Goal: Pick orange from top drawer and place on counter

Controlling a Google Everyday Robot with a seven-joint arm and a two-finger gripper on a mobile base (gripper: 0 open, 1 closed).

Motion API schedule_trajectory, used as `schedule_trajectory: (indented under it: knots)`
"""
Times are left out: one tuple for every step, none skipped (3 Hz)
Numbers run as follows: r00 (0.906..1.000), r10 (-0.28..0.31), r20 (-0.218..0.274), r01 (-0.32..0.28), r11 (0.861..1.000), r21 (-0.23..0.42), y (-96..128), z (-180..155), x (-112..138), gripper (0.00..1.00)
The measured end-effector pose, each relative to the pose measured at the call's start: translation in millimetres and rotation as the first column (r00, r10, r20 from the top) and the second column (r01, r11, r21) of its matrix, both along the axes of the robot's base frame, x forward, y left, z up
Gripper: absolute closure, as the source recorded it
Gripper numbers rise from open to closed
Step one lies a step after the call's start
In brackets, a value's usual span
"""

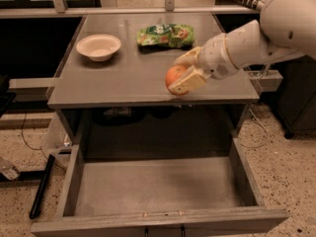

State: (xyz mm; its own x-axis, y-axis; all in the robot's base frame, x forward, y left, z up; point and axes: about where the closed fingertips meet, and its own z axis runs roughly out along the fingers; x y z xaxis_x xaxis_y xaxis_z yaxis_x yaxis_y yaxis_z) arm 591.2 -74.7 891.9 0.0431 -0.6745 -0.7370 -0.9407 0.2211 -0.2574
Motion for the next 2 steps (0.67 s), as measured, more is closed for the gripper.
schedule_trajectory:
  knots:
    - [0.9997,-0.024,0.011,0.023,0.998,0.066,2.3,24.7,52.2,1.00]
    - [0.9982,-0.060,0.002,0.059,0.988,0.141,5.8,30.8,92.2,1.00]
